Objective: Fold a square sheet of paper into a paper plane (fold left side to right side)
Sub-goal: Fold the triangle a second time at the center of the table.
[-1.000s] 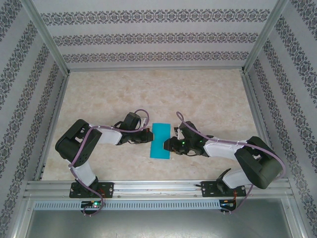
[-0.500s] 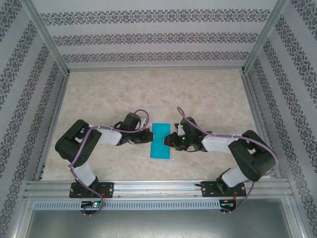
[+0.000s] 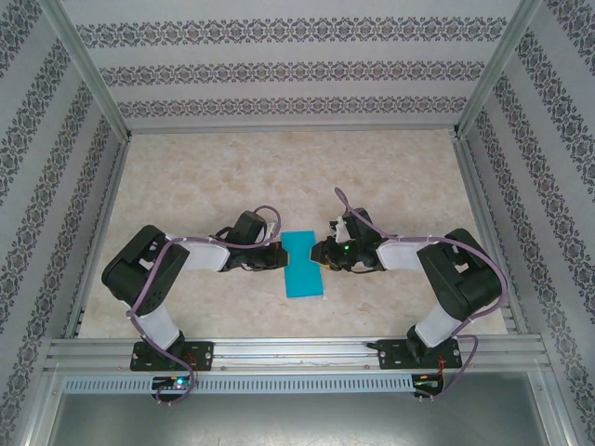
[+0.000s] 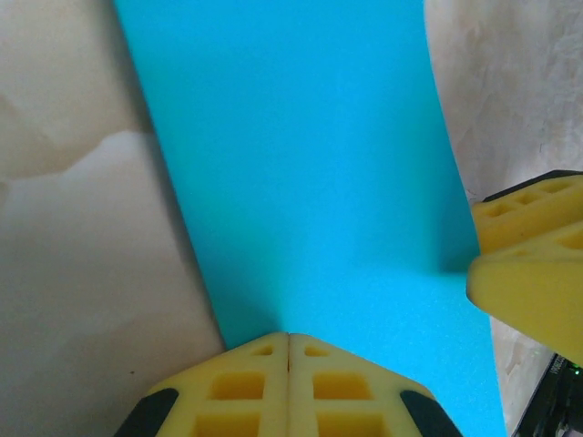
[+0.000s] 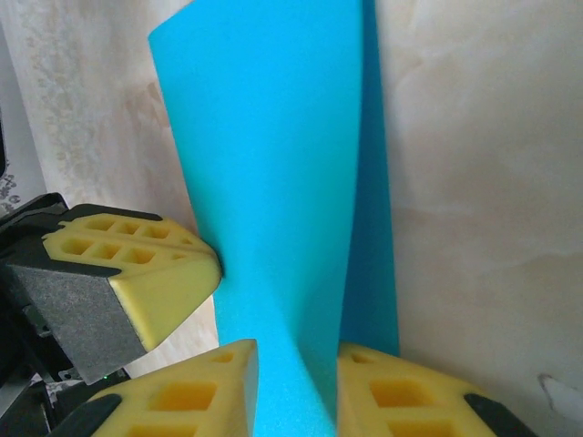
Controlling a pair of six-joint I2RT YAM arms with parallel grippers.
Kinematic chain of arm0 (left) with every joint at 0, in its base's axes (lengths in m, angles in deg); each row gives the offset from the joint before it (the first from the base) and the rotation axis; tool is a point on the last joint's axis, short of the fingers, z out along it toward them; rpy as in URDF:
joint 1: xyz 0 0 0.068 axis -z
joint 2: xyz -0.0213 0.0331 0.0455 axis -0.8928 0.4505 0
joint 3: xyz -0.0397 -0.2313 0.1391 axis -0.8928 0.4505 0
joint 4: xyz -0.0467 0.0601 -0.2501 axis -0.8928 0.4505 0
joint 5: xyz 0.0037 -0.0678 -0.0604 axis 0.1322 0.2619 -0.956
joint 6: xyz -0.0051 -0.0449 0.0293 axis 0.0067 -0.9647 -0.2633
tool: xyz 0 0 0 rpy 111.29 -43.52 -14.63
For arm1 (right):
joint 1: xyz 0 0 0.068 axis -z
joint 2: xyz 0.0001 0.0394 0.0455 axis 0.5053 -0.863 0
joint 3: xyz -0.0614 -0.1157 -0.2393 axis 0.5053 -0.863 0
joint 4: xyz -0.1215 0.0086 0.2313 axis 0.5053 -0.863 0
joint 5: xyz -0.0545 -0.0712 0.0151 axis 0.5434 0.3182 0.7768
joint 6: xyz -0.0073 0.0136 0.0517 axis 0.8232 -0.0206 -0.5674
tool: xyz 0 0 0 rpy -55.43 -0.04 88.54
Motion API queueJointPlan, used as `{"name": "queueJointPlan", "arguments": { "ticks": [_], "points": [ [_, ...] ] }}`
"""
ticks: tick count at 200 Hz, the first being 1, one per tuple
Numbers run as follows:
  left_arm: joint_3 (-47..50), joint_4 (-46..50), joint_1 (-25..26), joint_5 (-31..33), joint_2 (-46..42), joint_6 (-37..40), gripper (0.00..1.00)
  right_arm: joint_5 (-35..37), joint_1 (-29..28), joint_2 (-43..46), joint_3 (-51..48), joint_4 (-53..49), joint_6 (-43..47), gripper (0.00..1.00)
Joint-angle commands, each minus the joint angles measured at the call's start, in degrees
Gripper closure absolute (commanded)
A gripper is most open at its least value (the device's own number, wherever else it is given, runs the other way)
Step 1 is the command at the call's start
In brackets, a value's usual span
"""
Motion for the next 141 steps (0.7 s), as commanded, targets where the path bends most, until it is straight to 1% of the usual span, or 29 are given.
{"name": "queueJointPlan", "arguments": {
  "ticks": [1,11,19,33,49,62,72,79,92,117,141],
  "points": [
    [-2.4,5.6,0.9,0.9,-2.3,2.6,0.96,-2.2,0.5,-0.8,1.4,0.6,1.6,0.79],
    [-3.0,6.5,0.9,1.3,-2.8,3.4,0.95,-2.6,0.5,-0.8,1.5,0.5,1.7,0.84],
    [-3.6,7.2,0.8,1.5,-3.4,3.9,0.93,-2.7,0.5,-0.8,1.4,0.4,1.8,0.88],
    [-4.0,8.3,0.6,2.1,-4.6,4.8,0.89,-2.6,0.5,-0.6,1.1,0.2,1.7,0.93],
    [-3.8,8.9,0.6,3.4,-7.2,6.3,0.88,-2.3,0.5,-0.2,0.4,0.3,1.2,0.98],
    [-2.4,8.1,0.8,4.0,-10.2,7.5,0.87,-2.0,0.5,0.5,-0.3,0.8,0.3,1.0],
    [-0.9,7.5,1.2,4.4,-13.1,8.9,0.84,-1.7,0.5,1.3,-0.9,1.2,-0.7,0.99],
    [0.2,7.4,1.8,4.9,-15.2,10.0,0.81,-1.4,0.5,2.0,-1.4,1.6,-1.6,0.99],
    [2.3,7.8,3.9,6.4,-19.4,12.6,0.73,-0.5,0.4,3.4,-2.5,2.2,-3.4,1.0],
    [4.8,11.5,10.6,13.1,-26.0,17.5,0.6,1.5,0.2,6.1,-4.3,2.6,-6.0,1.0],
    [5.9,13.2,17.2,19.4,-28.5,20.2,0.52,2.2,-0.1,7.2,-5.4,3.1,-7.2,1.0]
  ]
}}
